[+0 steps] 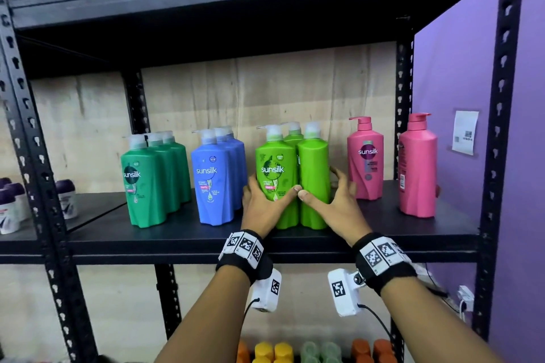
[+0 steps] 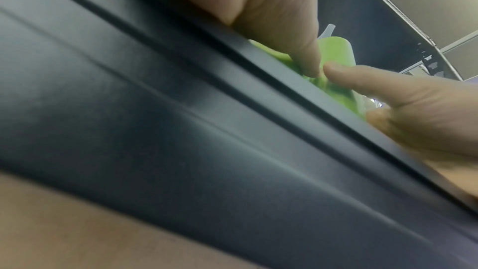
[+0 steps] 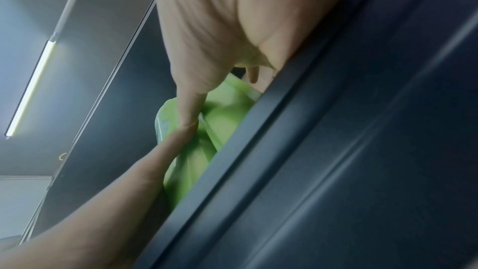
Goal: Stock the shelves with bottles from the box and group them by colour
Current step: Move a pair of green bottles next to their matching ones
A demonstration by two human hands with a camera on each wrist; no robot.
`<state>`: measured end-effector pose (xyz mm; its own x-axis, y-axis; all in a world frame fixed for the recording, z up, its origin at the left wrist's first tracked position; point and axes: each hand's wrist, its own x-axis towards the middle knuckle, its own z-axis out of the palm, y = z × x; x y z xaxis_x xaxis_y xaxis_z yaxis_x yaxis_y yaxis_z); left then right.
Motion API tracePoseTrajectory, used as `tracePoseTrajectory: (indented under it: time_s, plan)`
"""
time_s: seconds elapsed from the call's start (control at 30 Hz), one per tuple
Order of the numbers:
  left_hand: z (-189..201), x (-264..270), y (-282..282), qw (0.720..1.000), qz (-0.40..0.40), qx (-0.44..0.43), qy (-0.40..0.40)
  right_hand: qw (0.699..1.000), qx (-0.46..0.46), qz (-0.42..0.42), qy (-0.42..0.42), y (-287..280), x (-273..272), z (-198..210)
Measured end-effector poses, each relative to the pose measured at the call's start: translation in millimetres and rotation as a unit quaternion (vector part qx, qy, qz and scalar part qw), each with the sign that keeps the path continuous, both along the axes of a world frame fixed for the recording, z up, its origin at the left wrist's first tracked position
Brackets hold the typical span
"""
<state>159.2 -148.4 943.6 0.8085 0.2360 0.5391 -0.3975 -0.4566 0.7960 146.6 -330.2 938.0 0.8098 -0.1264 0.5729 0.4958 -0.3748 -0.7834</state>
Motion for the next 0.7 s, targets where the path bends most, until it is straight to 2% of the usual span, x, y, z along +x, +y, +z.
tracePoseTrajectory:
  time_s: [0.13,0.23,0.5,0.7]
  plan:
    - [0,-1,0,1.000,-0.011,-0.003,-0.012,0.995,0.052,0.065,0.055,-1,8,7]
    - [1,-2,1,0.999,-0.026,-0.012,-0.018,0.993,0.065,0.063,0.077,-2,12,6]
    - [0,-1,2,0.999,-0.033,-0.020,-0.012,0.981,0.148,0.116,0.041,-5,7,6]
    - [-1,-1,2,0.999,-0.032,-0.023,-0.013,0.990,0.090,0.092,0.051,-9,2,3]
